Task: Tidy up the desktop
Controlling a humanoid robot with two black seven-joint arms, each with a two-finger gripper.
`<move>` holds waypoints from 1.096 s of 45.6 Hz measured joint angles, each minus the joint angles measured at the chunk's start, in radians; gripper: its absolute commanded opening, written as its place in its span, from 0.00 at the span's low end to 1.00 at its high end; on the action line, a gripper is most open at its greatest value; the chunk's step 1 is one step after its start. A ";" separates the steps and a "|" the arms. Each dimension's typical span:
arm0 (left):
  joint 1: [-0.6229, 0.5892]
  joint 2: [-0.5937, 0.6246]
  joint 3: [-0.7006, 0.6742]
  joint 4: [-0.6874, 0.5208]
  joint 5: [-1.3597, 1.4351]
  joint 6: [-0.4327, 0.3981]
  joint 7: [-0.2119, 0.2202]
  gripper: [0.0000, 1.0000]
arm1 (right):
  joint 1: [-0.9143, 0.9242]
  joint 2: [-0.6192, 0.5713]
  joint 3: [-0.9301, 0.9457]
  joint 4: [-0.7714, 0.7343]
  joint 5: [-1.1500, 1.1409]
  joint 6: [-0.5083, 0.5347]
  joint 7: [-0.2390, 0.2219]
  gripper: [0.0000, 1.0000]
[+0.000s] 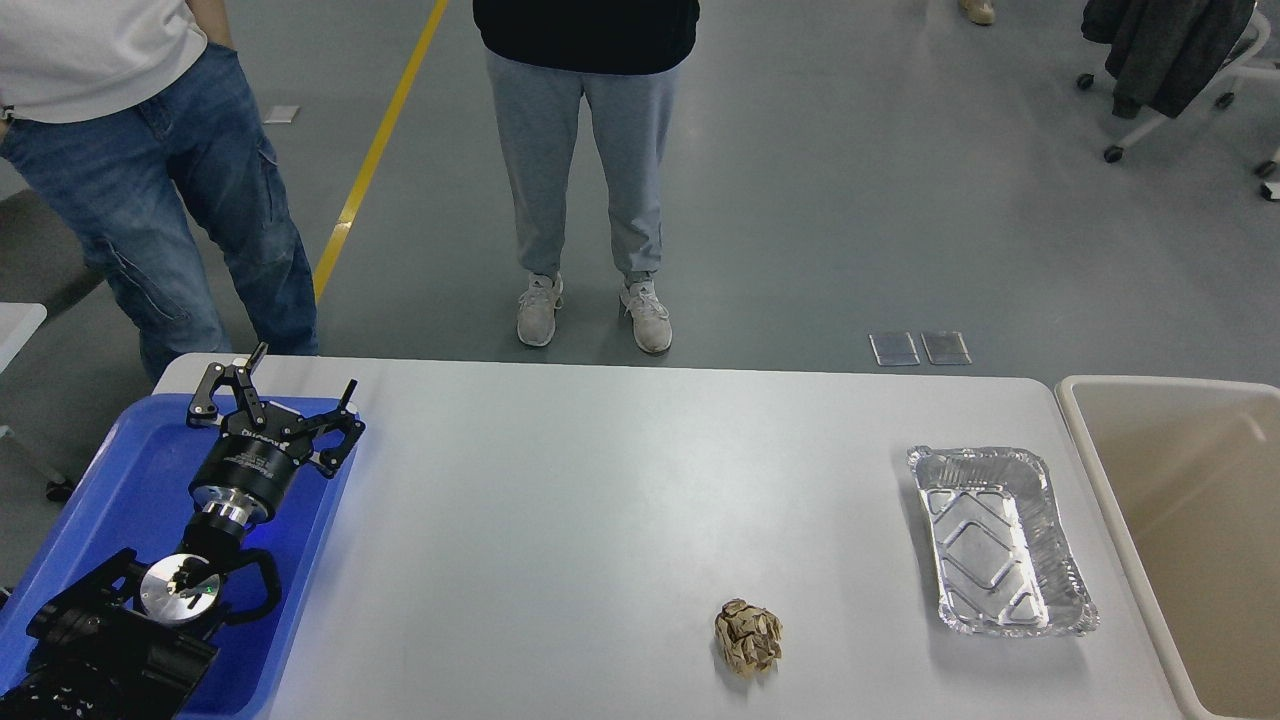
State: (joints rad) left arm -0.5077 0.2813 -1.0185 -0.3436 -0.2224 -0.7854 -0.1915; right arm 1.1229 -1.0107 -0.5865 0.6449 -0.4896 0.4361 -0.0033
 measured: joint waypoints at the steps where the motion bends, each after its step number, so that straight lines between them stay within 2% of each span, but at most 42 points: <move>1: 0.000 0.000 0.000 0.000 0.000 0.000 0.000 1.00 | -0.021 0.016 0.017 -0.020 0.000 -0.011 0.000 0.00; 12: -0.001 0.000 0.000 0.000 0.000 0.000 0.000 1.00 | -0.155 0.145 0.113 -0.190 -0.001 -0.072 -0.001 0.00; 31: -0.001 0.000 0.000 0.000 0.001 0.000 0.000 1.00 | -0.211 0.238 0.151 -0.278 -0.011 -0.146 -0.001 0.00; 32: -0.001 0.000 0.000 0.000 0.001 0.000 0.000 1.00 | -0.212 0.240 0.152 -0.279 -0.011 -0.147 -0.001 0.12; 34: -0.001 0.000 0.000 0.000 0.001 0.000 0.000 1.00 | -0.215 0.243 0.154 -0.282 -0.011 -0.152 -0.001 0.44; 38: -0.002 0.001 0.000 0.000 0.001 0.000 0.002 1.00 | -0.219 0.247 0.168 -0.287 -0.008 -0.167 0.001 0.75; 44: -0.002 0.001 0.000 0.000 0.001 0.000 0.002 1.00 | -0.237 0.249 0.217 -0.289 -0.004 -0.190 0.003 0.92; 50: -0.002 0.001 0.000 0.000 0.001 0.000 0.002 1.00 | -0.251 0.248 0.259 -0.289 -0.002 -0.202 0.004 0.98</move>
State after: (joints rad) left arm -0.5093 0.2819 -1.0186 -0.3436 -0.2210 -0.7854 -0.1899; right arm 0.8721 -0.7624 -0.3272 0.3562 -0.4916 0.2343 0.0009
